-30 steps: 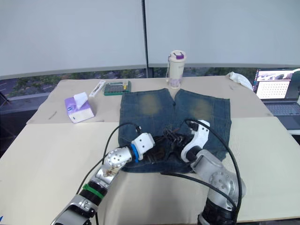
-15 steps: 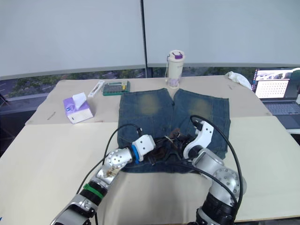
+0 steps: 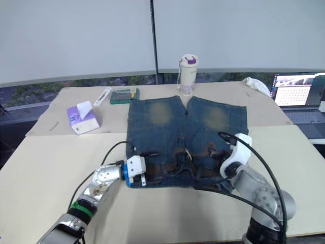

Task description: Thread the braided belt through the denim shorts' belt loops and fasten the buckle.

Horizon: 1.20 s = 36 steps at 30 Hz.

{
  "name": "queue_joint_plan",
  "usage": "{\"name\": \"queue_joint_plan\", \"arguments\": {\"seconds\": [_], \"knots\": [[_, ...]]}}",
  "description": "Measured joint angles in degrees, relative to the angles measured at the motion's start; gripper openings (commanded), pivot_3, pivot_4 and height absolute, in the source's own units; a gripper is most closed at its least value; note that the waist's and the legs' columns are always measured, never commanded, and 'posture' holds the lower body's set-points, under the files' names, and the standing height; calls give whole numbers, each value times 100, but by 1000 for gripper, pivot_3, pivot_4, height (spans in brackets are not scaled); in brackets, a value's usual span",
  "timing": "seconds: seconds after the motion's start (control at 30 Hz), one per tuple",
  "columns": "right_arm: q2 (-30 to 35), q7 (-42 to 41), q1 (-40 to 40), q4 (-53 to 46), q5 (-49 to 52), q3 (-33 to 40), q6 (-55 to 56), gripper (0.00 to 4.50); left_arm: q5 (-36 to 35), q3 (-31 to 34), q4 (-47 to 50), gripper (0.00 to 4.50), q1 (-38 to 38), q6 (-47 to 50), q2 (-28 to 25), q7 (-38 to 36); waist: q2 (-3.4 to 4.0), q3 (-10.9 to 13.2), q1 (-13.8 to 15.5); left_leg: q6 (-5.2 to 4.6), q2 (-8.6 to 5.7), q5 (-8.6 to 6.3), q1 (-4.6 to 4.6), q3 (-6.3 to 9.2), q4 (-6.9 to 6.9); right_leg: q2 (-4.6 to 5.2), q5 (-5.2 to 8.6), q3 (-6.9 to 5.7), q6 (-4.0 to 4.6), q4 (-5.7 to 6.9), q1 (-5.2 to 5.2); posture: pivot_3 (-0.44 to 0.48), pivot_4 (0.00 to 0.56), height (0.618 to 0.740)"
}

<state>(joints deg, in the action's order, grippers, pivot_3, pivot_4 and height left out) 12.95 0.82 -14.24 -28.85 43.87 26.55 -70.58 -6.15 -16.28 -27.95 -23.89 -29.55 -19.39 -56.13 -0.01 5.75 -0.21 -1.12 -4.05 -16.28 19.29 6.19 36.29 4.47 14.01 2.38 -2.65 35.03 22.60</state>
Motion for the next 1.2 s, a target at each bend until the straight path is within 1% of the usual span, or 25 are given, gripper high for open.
{"name": "queue_joint_plan", "arguments": {"seconds": [0.1, 0.13, 0.17, 0.27, 0.4, 0.5, 0.63, 0.77, 0.83, 0.87, 0.93, 1.03, 1.2], "knots": [[175, -148, 26, -55, 20, -56, 6, 0, 11, 1, -150, 4486, -39, -38, -34, -100, 0, 0, 1, -1, 0, 0, -2, 1, 0, 1, 0, -2, 0, -2, -6, 0, 150, 740], [502, -285, 160, -111, -64, -222, 125, 0, 14, 21, -212, 4486, -53, -62, -38, -109, 0, 0, 15, -2, -1, -1, -1, 1, 2, 2, 1, -4, -1, -5, -9, 0, 150, 740], [670, -354, 209, -118, -165, -293, 226, 0, 13, 50, -230, 4486, -54, -69, -43, -110, -1, 0, 13, -2, -1, -1, -3, 0, 3, 2, 1, -4, -1, -6, -12, 0, 150, 740], [820, -476, 176, -117, -316, -302, 605, 0, 16, 101, -291, 4486, -69, -73, -43, -115, -1, 1, -2, -2, 2, -1, -9, -2, 2, -2, 1, -2, -2, -5, -16, 0, 150, 740], [1288, -745, -96, -114, -385, -296, 905, 0, 44, 108, -303, 4486, -71, -150, -42, -118, 2, 2, -9, -2, 0, -1, -6, -2, 3, 1, 1, -2, -2, -6, -16, 0, 150, 740], [1315, -804, -416, -113, -183, -273, 928, 0, 38, 125, -301, 4486, -66, -165, -37, -117, -1, 3, -10, -2, 3, -1, -7, -1, 2, 0, 1, -3, -2, -7, -18, 0, 150, 740], [816, -534, -894, -138, 418, -258, 730, 0, -237, 304, -188, 4486, -24, 74, 108, -122, 0, 3, -12, -2, 7, -1, -2, 2, 3, 2, 1, -1, -1, -4, -14, 0, 150, 740], [-305, 332, -1310, -126, 1086, -270, 600, 0, -878, 611, 449, 4486, 17, 680, 502, -12, -2, 3, -7, -1, 9, -1, 8, 10, 3, 10, -1, 2, 0, 2, 0, 0, 150, 740], [-648, 735, -1367, -54, 1344, -293, 516, 0, -1089, 679, 763, 4486, -19, 872, 658, 135, -2, 3, 8, -1, 8, -1, 9, 10, 2, 17, -1, 2, 1, 2, 0, 0, 150, 740], [-1114, 1367, -1389, 87, 1620, -123, 489, 0, -1130, 804, 1105, 4486, -17, 1115, 819, 482, -3, 1, 9, -1, 6, -1, 7, 11, 1, 19, -1, 4, 1, 4, 0, 0, 150, 740], [-1478, 2042, -1386, 287, 1892, -16, 500, 0, -944, 842, 1464, 4486, -36, 1411, 1033, 1085, -2, 1, 24, 0, -1, 0, 8, 11, 1, 21, -1, 5, 1, 4, 3, 0, 150, 740], [-1705, 2707, -1392, 366, 2284, -1, 592, 0, -508, 797, 1758, 4486, -52, 1622, 1227, 1738, 0, 0, 7, 0, -1, 0, 7, 7, -1, 14, -1, 7, 1, 9, 6, 0, 150, 740], [-1687, 3228, -1413, 375, 2548, -178, 812, 0, 255, 656, 1818, 4486, -66, 1454, 1374, 2479, 1, -1, -17, 2, 0, 1, 3, 4, -1, 2, -1, 5, 1, 6, 4, 0, 150, 740]]}}
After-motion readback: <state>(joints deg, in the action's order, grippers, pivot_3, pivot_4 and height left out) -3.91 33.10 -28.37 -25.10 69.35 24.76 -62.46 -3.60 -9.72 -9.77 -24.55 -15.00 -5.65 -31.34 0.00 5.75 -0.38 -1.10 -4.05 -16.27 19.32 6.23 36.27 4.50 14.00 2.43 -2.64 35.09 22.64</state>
